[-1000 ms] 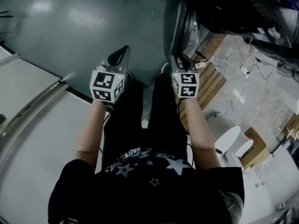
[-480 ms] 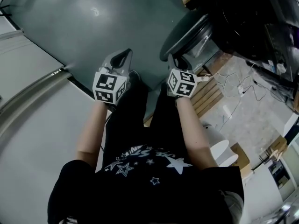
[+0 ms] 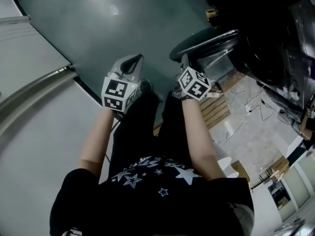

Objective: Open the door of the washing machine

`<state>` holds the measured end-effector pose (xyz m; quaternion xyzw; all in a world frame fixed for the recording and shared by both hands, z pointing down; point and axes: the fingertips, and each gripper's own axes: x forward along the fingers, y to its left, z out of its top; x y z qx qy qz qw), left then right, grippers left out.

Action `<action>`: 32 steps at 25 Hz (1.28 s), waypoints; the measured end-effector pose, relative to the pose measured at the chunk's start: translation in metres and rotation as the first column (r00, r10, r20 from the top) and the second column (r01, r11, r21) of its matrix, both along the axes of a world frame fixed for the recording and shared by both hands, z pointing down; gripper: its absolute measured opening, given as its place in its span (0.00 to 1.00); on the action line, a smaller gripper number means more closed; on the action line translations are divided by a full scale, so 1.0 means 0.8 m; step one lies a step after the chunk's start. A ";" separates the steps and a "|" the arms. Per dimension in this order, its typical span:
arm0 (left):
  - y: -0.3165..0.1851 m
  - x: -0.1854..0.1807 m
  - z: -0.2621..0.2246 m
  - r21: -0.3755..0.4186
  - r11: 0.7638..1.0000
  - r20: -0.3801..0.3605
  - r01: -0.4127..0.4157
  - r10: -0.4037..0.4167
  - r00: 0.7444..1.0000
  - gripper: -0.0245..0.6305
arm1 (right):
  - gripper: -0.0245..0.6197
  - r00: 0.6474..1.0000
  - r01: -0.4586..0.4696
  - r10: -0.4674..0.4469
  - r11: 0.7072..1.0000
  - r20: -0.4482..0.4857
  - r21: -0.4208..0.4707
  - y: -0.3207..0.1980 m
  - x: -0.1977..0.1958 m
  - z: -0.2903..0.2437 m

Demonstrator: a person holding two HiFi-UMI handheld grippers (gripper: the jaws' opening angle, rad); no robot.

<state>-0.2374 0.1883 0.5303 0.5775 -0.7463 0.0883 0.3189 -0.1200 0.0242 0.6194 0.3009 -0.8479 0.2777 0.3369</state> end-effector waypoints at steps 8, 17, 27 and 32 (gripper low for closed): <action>0.008 -0.035 0.010 -0.026 0.998 0.019 0.055 -0.055 0.998 0.05 | 0.24 0.995 -0.087 0.087 0.996 0.054 -0.012 -0.010 -0.069 0.002; -0.018 -0.094 0.014 -0.071 0.991 0.044 0.116 -0.113 0.993 0.05 | 0.24 0.993 -0.065 0.071 0.995 0.091 -0.070 -0.039 -0.181 -0.004; -0.033 -0.154 0.028 -0.093 0.967 0.012 0.237 -0.237 0.971 0.05 | 0.23 0.990 -0.120 0.128 0.984 0.055 -0.132 -0.074 -0.262 0.001; -0.051 -0.184 0.029 -0.073 0.962 0.032 0.264 -0.262 0.964 0.05 | 0.23 0.993 -0.105 0.110 0.989 0.049 -0.105 -0.095 -0.296 0.000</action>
